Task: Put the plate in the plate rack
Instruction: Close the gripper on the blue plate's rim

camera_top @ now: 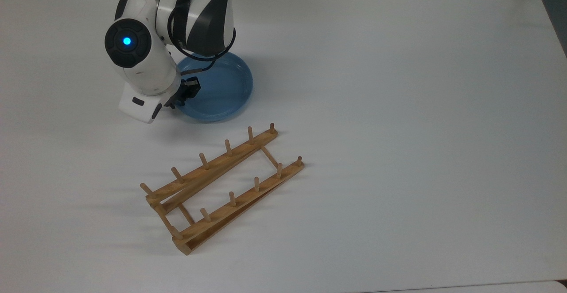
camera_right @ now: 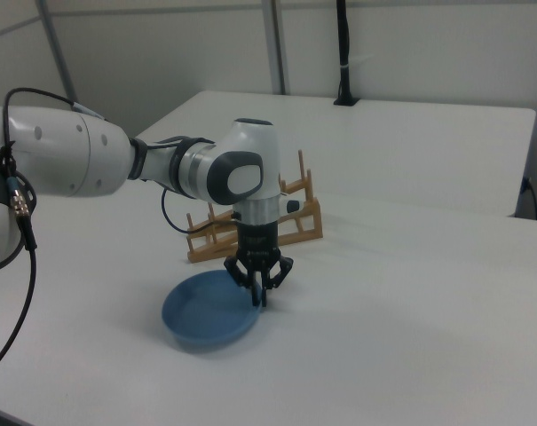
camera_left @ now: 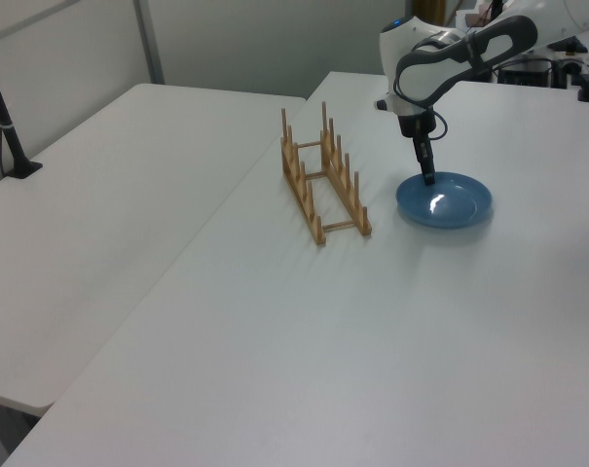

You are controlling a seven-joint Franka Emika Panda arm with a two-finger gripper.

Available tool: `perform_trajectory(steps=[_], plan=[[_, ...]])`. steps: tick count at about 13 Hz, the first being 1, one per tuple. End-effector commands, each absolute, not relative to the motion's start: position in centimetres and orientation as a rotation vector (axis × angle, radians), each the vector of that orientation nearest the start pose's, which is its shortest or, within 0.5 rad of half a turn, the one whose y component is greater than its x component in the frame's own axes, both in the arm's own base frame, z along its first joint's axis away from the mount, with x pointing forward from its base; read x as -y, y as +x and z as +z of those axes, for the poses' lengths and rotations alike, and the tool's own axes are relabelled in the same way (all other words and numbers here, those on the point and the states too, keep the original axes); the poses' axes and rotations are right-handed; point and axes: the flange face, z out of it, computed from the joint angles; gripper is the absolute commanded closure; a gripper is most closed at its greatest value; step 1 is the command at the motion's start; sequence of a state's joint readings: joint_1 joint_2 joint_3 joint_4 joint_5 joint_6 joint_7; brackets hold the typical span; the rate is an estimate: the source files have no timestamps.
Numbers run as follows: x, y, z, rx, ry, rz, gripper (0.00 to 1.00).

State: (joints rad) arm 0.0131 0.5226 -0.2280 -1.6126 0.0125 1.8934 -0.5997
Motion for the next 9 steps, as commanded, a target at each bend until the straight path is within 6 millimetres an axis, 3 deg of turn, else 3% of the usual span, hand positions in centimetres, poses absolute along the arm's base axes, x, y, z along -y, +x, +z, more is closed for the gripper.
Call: perform_trajectory(steps=[1, 6, 8, 9], plan=[[12.2, 64.6, 31.4, 0.687, -3.057, 0.38, 1.0], [13.3, 64.5, 33.5, 0.737, -3.053, 0.336, 1.0], [14.5, 64.5, 35.8, 0.728, -3.077, 0.277, 1.0], [15.6, 64.7, 38.0, 0.717, -3.101, 0.225, 1.0]])
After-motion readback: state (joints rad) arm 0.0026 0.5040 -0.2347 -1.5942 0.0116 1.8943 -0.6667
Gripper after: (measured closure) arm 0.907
